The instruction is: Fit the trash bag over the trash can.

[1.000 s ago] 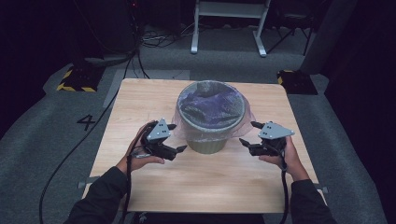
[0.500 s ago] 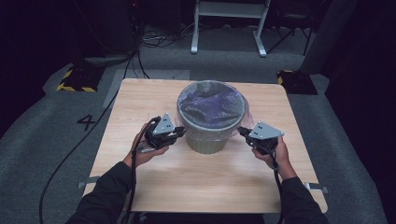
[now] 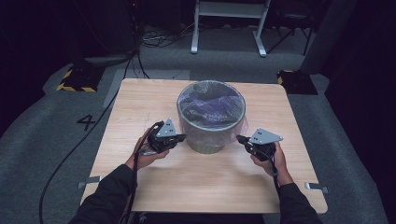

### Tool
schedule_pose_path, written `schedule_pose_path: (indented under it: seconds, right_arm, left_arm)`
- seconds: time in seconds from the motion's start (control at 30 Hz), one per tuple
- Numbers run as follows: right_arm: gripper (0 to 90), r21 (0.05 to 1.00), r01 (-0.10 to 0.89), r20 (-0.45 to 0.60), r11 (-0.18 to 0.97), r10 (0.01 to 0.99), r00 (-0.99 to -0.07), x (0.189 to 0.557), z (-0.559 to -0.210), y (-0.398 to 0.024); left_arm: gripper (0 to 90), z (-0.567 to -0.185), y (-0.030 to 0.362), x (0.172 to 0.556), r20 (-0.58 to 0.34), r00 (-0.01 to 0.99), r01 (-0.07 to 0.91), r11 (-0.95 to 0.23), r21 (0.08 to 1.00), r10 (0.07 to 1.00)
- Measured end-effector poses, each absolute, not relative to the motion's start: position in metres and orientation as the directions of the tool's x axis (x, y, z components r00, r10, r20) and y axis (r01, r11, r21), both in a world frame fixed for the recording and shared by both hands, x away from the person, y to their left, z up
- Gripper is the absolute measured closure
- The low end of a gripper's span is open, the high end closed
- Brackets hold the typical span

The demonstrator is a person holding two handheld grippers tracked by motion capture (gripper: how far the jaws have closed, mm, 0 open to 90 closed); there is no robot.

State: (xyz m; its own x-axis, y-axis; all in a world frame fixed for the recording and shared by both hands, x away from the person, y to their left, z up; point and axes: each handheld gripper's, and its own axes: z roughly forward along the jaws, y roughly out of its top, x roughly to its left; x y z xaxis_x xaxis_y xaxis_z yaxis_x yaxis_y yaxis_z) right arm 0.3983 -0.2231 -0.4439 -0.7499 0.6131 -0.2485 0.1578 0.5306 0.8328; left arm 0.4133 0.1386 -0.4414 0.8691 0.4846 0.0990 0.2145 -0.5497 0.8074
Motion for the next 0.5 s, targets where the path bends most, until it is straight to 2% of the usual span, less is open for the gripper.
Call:
schedule_pose_path:
  seconds: [0.23, 0.5]
  right_arm:
    - [90.0, 0.793, 0.254, -0.186, 0.553, 0.618, -0.764, 0.407, -0.462, -0.225]
    - [90.0, 0.775, 0.3, -0.164, 0.556, 0.635, -0.755, 0.412, -0.471, -0.223]
  left_arm:
    - [90.0, -0.46, 0.138, 0.417, 0.086, 0.869, 0.247, -0.579, 0.777, 0.487]
    - [89.9, -0.475, 0.145, 0.418, 0.059, 0.866, 0.282, -0.584, 0.762, 0.496]
